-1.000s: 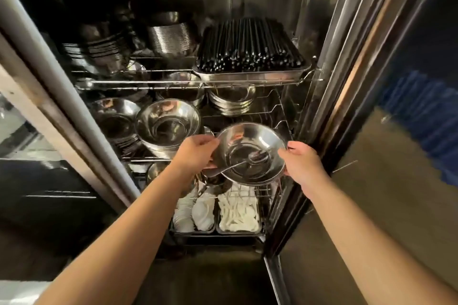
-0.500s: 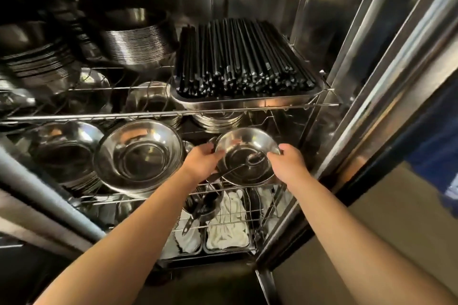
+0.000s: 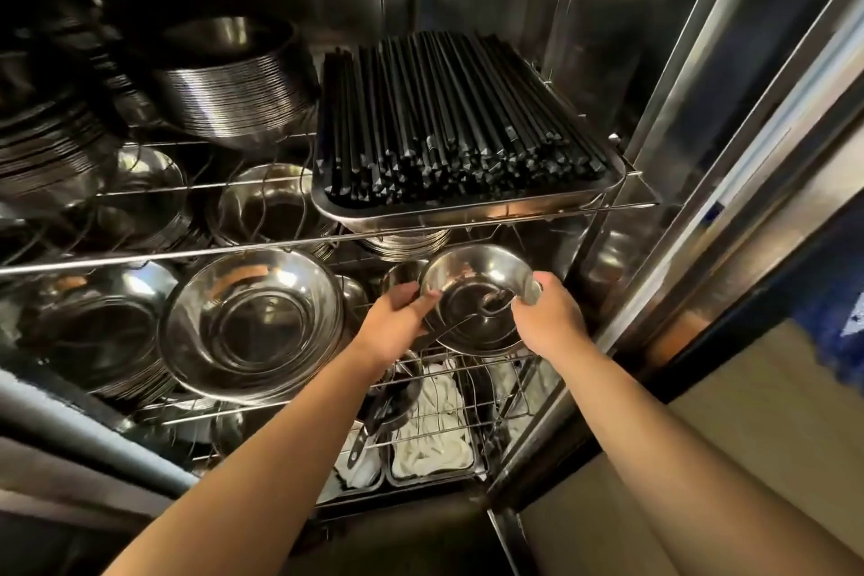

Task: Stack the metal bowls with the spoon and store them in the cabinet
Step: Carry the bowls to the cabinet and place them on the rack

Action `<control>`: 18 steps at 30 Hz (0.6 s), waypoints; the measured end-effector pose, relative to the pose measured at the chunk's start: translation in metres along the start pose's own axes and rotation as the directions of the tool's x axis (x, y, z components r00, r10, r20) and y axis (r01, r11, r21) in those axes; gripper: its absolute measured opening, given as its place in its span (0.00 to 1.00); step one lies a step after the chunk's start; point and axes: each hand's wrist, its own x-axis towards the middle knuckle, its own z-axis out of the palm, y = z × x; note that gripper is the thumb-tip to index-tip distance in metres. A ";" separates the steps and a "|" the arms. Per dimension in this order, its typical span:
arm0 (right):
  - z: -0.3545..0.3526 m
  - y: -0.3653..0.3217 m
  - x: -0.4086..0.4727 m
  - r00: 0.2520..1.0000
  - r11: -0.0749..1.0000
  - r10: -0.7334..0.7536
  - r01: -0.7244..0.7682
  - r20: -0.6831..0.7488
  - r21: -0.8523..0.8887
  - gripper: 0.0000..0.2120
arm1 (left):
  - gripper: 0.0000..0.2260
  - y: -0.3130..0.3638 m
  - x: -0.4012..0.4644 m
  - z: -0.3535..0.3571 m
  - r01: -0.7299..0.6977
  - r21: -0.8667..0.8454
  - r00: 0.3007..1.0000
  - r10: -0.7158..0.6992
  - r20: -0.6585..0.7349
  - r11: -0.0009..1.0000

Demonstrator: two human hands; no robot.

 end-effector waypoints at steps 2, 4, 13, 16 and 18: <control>0.007 -0.004 -0.006 1.000 0.985 -0.027 0.025 -0.008 -0.170 0.28 | 0.33 -0.002 -0.003 -0.002 -0.002 0.023 1.000 0.003 -0.023 1.000; 0.013 -0.009 -0.014 0.996 0.942 -0.083 0.070 -0.027 -0.328 0.31 | 0.35 -0.006 -0.008 -0.006 0.000 0.092 0.997 0.007 -0.074 0.996; 0.033 -0.017 -0.026 0.889 0.759 -0.426 0.453 0.169 -0.468 0.23 | 0.34 -0.045 -0.062 -0.034 -0.162 0.604 0.968 0.246 -0.058 0.780; 0.038 -0.023 -0.022 0.845 0.730 -0.435 0.534 0.312 -0.427 0.24 | 0.31 -0.063 -0.079 -0.043 -0.200 0.806 0.946 0.325 0.010 0.558; 0.041 -0.025 -0.019 0.831 0.716 -0.420 0.550 0.365 -0.430 0.23 | 0.30 -0.073 -0.087 -0.048 -0.176 0.902 0.938 0.346 0.031 0.395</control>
